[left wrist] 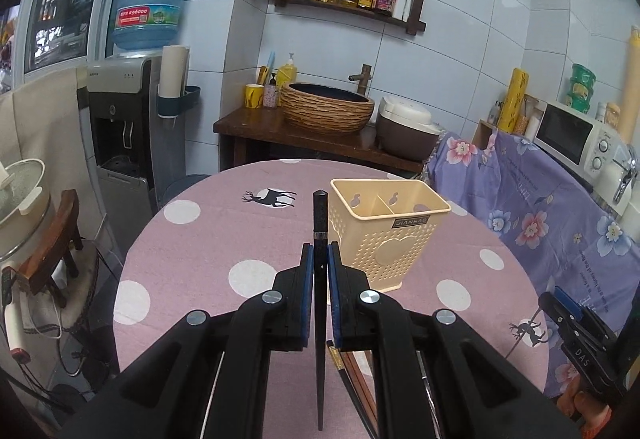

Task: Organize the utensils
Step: 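Carry the plastic spoon and black chopstick over the beige basket with both tools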

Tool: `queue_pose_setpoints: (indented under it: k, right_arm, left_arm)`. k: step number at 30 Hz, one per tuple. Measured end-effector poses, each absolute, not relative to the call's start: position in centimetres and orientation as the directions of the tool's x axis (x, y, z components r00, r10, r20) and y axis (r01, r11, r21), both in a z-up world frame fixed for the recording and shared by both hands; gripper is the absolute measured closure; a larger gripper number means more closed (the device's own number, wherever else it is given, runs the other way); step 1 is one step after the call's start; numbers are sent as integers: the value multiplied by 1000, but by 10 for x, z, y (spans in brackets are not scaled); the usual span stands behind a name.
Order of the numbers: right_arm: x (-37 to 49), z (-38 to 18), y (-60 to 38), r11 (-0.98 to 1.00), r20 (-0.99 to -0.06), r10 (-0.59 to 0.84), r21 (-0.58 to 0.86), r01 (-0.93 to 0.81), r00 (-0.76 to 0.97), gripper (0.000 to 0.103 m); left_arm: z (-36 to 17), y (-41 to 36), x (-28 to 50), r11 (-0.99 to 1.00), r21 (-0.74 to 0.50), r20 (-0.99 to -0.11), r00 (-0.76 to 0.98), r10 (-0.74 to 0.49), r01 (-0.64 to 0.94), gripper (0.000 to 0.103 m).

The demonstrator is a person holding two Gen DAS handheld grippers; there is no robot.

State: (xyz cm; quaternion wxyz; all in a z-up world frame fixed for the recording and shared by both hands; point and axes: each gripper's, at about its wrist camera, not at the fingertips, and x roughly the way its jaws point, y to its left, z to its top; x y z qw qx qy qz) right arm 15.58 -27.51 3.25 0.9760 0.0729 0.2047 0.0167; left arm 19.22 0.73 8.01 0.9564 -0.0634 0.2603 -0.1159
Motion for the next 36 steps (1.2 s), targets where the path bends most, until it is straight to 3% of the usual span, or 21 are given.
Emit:
queue_pose_setpoints:
  k: [13, 21, 27, 36]
  right_arm:
    - [179, 56, -261, 986, -365, 140, 136, -96, 921, 66]
    - [235, 141, -235, 986, -249, 168, 62, -157, 954, 66]
    - [284, 197, -217, 990, -176, 140, 47, -134, 974, 66]
    - [341, 139, -199, 995, -256, 98, 56, -87, 962, 66]
  left_arm:
    - [118, 9, 196, 955, -185, -418, 860, -292, 234, 95]
    - [193, 0, 223, 913, -239, -344, 850, -399, 332, 95]
    - [239, -13, 249, 921, -242, -244, 900, -361, 304, 95]
    - [176, -32, 292, 943, -235, -329, 893, -307, 237, 95]
